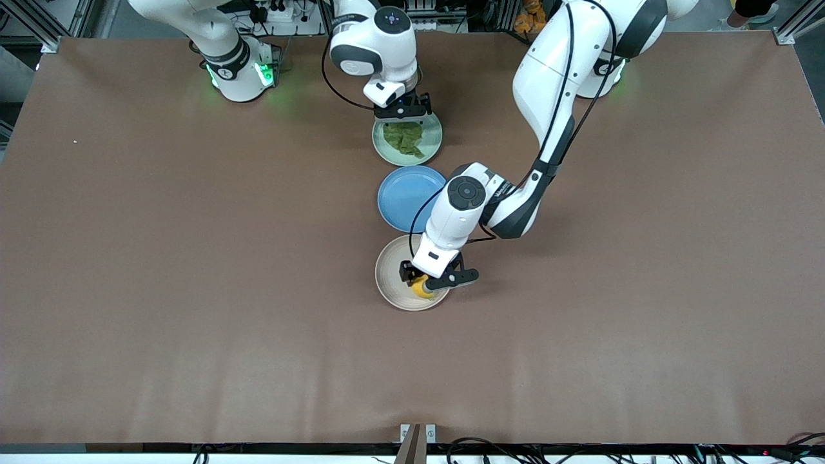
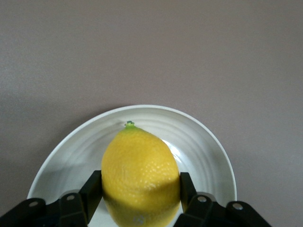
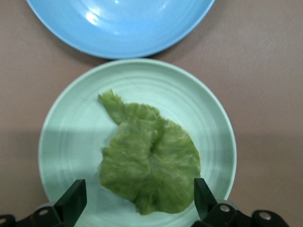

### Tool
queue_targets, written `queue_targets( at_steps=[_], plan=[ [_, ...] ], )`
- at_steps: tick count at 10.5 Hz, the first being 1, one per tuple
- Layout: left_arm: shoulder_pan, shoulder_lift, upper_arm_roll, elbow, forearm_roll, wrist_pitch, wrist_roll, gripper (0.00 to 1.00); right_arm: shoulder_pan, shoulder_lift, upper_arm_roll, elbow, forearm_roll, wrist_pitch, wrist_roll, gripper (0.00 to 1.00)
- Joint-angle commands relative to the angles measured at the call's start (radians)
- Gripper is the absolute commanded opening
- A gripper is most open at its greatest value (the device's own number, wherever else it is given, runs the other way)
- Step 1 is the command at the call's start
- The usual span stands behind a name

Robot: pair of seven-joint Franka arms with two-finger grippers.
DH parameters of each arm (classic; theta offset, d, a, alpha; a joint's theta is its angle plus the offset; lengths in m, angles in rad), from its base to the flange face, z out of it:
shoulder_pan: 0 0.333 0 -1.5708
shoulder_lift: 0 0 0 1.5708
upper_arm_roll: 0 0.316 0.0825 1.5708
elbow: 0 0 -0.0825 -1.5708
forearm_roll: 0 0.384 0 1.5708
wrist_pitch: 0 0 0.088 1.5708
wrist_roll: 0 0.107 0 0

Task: Pick lemon and lettuce from plates
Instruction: 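Close the left gripper on the lemon while the right gripper grasps lettuce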

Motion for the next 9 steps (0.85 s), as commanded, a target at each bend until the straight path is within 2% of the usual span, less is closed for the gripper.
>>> queue_targets(
  at_steps=[1, 3, 4, 5, 6, 7, 8, 9],
  plan=[
    [-0.015, 0.015, 0.009, 0.021, 0.008, 0.014, -0.023, 0.0, 0.124, 0.087, -0.119, 0.052, -0.124, 0.009, 0.11, 1.0],
    [-0.015, -0.028, 0.009, 0.01, 0.006, 0.003, -0.033, 0.0, 0.15, 0.136, -0.159, 0.092, -0.18, 0.007, 0.163, 1.0],
    [-0.013, -0.057, 0.009, -0.011, 0.008, 0.0, -0.04, 0.0, 0.151, 0.151, -0.159, 0.094, -0.207, 0.009, 0.169, 1.0],
    [-0.009, -0.085, 0.009, -0.022, 0.009, -0.044, -0.037, 0.0, 0.151, 0.155, -0.16, 0.092, -0.223, 0.018, 0.178, 0.94],
    [0.0, -0.112, 0.009, -0.022, 0.011, -0.114, -0.028, 0.0, 0.151, 0.156, -0.16, 0.092, -0.223, 0.023, 0.189, 0.76],
    [0.016, -0.137, 0.011, -0.024, 0.011, -0.172, -0.005, 0.0, 0.151, 0.155, -0.16, 0.092, -0.228, 0.023, 0.198, 0.48],
    [0.034, -0.161, 0.009, -0.025, 0.011, -0.229, 0.03, 0.0, 0.147, 0.155, -0.16, 0.094, -0.229, 0.021, 0.201, 0.06],
    [0.056, -0.19, 0.009, -0.037, 0.011, -0.274, 0.067, 0.0, 0.141, 0.152, -0.159, 0.094, -0.228, 0.015, 0.214, 0.0]
  ],
)
